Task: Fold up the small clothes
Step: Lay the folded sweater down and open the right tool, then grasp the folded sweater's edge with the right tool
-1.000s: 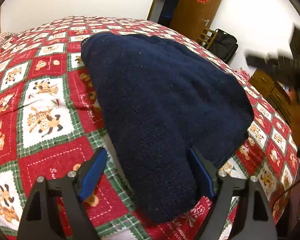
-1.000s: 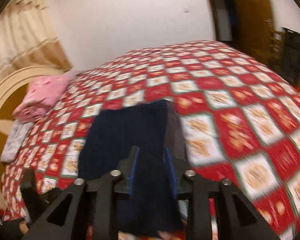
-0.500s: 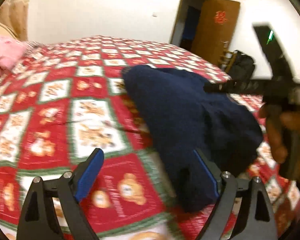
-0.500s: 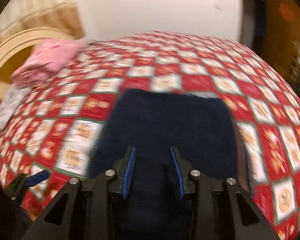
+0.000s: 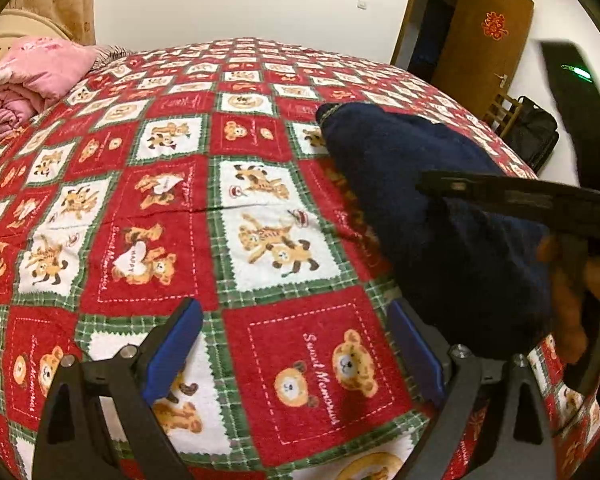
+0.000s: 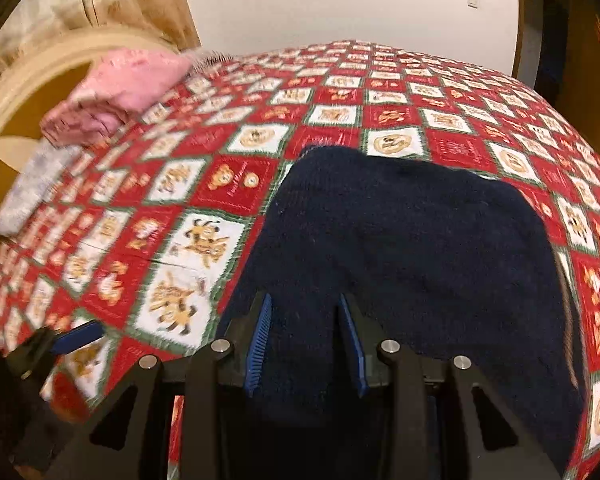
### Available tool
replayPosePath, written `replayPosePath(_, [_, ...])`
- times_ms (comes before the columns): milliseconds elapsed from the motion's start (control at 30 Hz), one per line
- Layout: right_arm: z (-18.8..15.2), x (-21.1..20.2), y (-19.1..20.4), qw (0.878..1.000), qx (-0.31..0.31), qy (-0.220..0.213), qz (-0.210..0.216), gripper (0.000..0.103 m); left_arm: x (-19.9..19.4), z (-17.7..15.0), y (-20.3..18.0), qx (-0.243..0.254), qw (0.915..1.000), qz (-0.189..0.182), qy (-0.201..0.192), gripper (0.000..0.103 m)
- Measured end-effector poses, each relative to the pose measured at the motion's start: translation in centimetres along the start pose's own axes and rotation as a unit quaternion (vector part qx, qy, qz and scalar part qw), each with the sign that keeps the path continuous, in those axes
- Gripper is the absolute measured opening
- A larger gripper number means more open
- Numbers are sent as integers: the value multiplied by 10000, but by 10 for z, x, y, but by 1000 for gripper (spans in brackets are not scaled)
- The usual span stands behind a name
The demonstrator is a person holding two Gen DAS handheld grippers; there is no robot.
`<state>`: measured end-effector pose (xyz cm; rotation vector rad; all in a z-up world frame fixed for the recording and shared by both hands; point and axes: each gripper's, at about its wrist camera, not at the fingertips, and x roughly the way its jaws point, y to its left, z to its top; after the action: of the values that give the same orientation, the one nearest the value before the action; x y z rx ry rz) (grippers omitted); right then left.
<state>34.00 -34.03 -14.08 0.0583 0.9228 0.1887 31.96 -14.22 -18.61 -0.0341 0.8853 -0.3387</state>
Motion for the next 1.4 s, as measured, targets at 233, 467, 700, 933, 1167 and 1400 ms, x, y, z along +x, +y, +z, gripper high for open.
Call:
replayPosePath(233, [-30, -38, -56, 9957, 100, -327, -859, 36, 4, 5, -15, 86, 9999, 8, 64, 96])
replayPosePath(467, [-57, -30, -107, 9952, 508, -154, -826, 36, 10, 32, -54, 344, 9993, -23, -159, 96])
replayPosePath(700, [-60, -37, -114, 9974, 401, -221, -554, 40, 52, 44, -90, 713, 9972, 80, 212, 96])
replayPosePath(933, [-62, -81, -166, 9881, 1262, -871, -79, 71, 46, 50, -75, 586, 9980, -145, 186, 96])
replayPosePath(1167, [-51, -67, -216, 9706, 2247, -758, 413, 73, 52, 66, -61, 52, 9987, -455, 220, 97])
replayPosePath(1400, [-52, -20, -224, 9615, 2567, -122, 975, 73, 73, 59, -61, 346, 9967, -572, 458, 103])
